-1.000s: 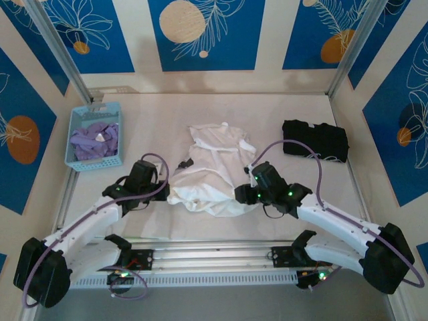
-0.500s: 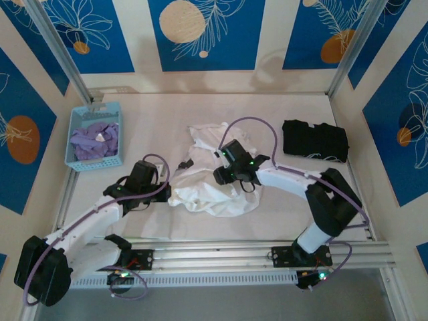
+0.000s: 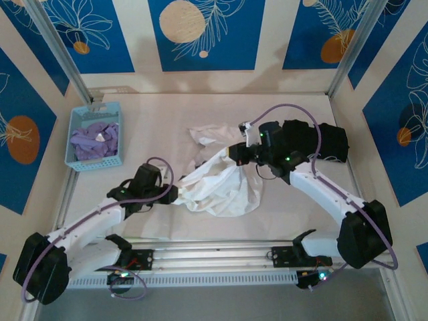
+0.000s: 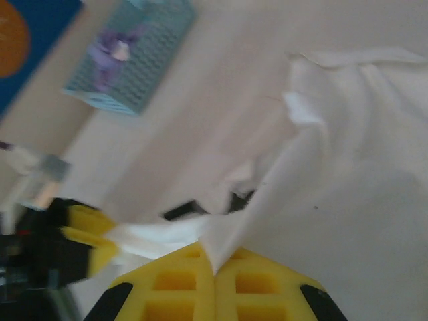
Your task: Fold the inside-out t-shirt
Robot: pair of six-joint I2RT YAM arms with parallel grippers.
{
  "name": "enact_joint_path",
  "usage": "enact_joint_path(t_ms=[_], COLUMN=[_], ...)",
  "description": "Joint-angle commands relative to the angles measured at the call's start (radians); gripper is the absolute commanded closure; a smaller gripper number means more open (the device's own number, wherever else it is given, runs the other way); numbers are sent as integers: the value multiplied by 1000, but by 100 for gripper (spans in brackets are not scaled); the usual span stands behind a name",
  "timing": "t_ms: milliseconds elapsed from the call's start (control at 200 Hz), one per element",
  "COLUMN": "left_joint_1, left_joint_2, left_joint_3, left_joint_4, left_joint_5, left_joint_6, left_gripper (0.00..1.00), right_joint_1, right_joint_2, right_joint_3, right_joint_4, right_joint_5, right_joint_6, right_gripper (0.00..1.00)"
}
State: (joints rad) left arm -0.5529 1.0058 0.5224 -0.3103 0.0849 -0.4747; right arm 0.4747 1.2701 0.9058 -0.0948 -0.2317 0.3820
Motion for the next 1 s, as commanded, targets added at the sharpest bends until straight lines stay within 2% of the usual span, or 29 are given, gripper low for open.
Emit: enact_joint_path(t_ms=[0, 100, 280, 485, 560, 665, 765, 855, 930, 995], left_joint_1=[-13, -41, -142, -170, -170, -168, -145, -123, -121, -119], left_joint_2=[-47, -21, 195, 448, 531, 597, 555, 488, 434, 403], left_joint_3=[54, 110, 277, 455, 516, 592, 606, 593, 567, 551], left_joint_4=[94, 174, 208, 244, 258, 201, 174, 179, 197, 213], left_joint_5=[-52, -26, 32, 79, 155, 209, 303, 479, 558, 592], left_joint_6=[56, 92, 222, 292, 296, 292, 250, 166, 109, 73], left_gripper=[53, 44, 32, 31, 39, 71, 100, 100, 100, 100], right_joint_1=[-29, -44, -47, -51, -61, -94, -85, -63, -43, -22], right_joint_2=[-9, -6, -5, -30, -47, -88, -136, -161, -175, -181], right_joint_3=[-40, -48, -59, -76, -90, -115, -116, -124, -133, -138], right_joint_4=[95, 113, 120, 100, 85, 51, -71, -108, -95, -75], right_joint_5=[-229, -258, -272, -278, -265, -232, -2, 168, 209, 196], right_joint_6=[92, 105, 109, 82, 67, 39, -57, -91, -106, -135], right_gripper=[100, 100, 100, 100, 100, 100, 99, 96, 92, 89])
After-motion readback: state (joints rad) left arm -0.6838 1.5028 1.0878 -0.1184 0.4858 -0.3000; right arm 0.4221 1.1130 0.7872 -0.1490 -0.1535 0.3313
